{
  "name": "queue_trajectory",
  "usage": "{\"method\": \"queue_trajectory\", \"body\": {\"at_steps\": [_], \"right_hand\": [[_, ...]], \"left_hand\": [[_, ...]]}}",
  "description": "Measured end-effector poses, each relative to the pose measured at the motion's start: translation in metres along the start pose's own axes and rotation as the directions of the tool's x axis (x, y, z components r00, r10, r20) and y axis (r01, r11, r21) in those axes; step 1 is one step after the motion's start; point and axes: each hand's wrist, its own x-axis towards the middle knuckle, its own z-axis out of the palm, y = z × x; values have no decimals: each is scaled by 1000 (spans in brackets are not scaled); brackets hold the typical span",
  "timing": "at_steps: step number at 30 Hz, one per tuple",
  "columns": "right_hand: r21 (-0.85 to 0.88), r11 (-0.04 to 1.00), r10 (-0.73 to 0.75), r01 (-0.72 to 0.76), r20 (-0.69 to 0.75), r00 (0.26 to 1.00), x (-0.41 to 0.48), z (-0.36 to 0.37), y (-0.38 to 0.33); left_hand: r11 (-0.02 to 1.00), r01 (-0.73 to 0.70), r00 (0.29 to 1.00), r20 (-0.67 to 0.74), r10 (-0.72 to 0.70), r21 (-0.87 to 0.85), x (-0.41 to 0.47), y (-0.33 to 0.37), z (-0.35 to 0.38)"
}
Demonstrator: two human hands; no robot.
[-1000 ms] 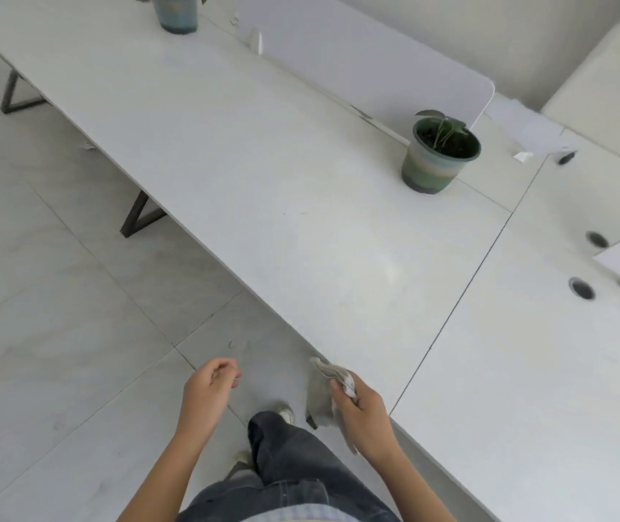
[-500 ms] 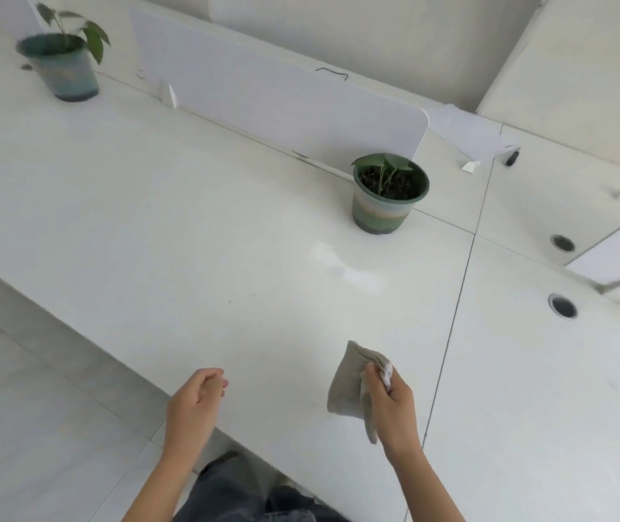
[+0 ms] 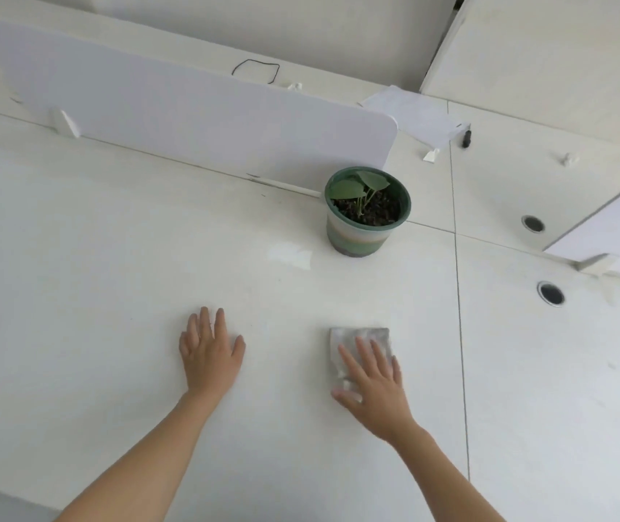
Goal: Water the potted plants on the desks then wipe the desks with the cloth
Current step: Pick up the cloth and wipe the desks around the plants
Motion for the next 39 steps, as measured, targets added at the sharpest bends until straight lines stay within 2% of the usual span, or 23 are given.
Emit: {"method": "queue_trajectory", "body": {"at_steps": [1, 2, 5, 8, 13, 16, 19, 21, 22, 25, 29, 32, 35, 37, 39], "right_hand": [[-4, 1000, 15, -15, 109, 994, 6, 11, -6], [-5, 999, 33, -33, 140, 990, 15, 17, -12], [-34, 998, 49, -45, 136, 990, 54, 17, -29], [-57, 998, 6, 2, 141, 990, 109, 5, -41], [-68, 998, 5, 2, 99, 995, 223, -11, -54], [36, 993, 108, -110, 51, 993, 269, -13, -73], [232, 919, 328, -320, 4, 945, 309, -18, -91], [238, 909, 347, -342, 20, 938, 327, -20, -101], [207, 934, 291, -290, 27, 956, 330, -19, -106], [80, 997, -5, -1, 83, 996, 316, -9, -119], [-40, 957, -279, 287, 143, 950, 264, -1, -99], [-96, 919, -364, 382, 163, 917, 208, 4, -51], [-214, 928, -291, 305, 97, 952, 159, 4, 16], [-243, 961, -122, 132, 53, 991, 143, -10, 56], [-222, 968, 113, -116, -25, 993, 145, -31, 92]], "left_hand": [[999, -11, 999, 41, 9, 40, 3, -1, 3], [998, -15, 997, 77, 10, 62, 5, -1, 4], [996, -14, 997, 79, 7, 91, 6, -1, 6], [994, -11, 999, 38, 7, 113, 9, -3, 11], [993, 12, 998, -69, -3, 122, 12, -8, 19], [994, 2, 992, -126, 12, 110, 12, -10, 22], [995, -1, 982, -188, 20, 99, 12, -10, 26], [995, 8, 980, -201, 11, 95, 14, -10, 26], [995, 6, 978, -209, 15, 100, 15, -10, 27], [990, 2, 977, -211, 28, 142, 15, -10, 27], [988, 26, 976, -218, 7, 152, 15, -9, 27], [990, 25, 972, -233, 8, 138, 15, -9, 26], [990, 18, 970, -241, 16, 138, 15, -8, 27], [990, 14, 969, -246, 21, 139, 16, -7, 27], [990, 12, 969, -247, 24, 143, 16, -8, 27]]}}
